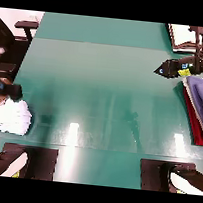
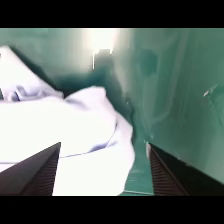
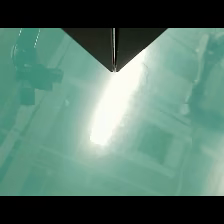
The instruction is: Fold the shirts.
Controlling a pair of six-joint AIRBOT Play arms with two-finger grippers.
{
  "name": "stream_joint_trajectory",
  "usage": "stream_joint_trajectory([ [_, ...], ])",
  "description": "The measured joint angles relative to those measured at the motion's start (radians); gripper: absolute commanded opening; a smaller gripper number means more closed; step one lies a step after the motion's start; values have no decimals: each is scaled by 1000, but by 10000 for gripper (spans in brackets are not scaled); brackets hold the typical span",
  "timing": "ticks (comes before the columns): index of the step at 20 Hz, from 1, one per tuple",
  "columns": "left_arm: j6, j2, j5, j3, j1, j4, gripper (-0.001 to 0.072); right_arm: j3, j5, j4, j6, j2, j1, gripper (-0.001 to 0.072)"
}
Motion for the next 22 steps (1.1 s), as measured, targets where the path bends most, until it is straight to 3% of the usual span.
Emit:
stream_joint_trajectory([
  [4,-44,5,89,-207,17,55,608,0,0,0,0,0,0,17],
  [5,-60,6,100,-232,18,64,436,0,1,0,0,0,0,17],
  [6,-76,6,110,-249,20,71,186,0,0,0,0,0,0,17],
  [7,-90,6,116,-262,21,78,21,0,0,0,0,0,0,17],
  [11,-125,9,97,-229,23,91,23,0,0,0,0,2,0,16],
  [15,-138,47,50,10,-30,73,22,0,-31,0,0,54,-19,16],
  [22,-158,43,34,523,-373,-53,20,1,-130,6,0,212,-113,16],
])
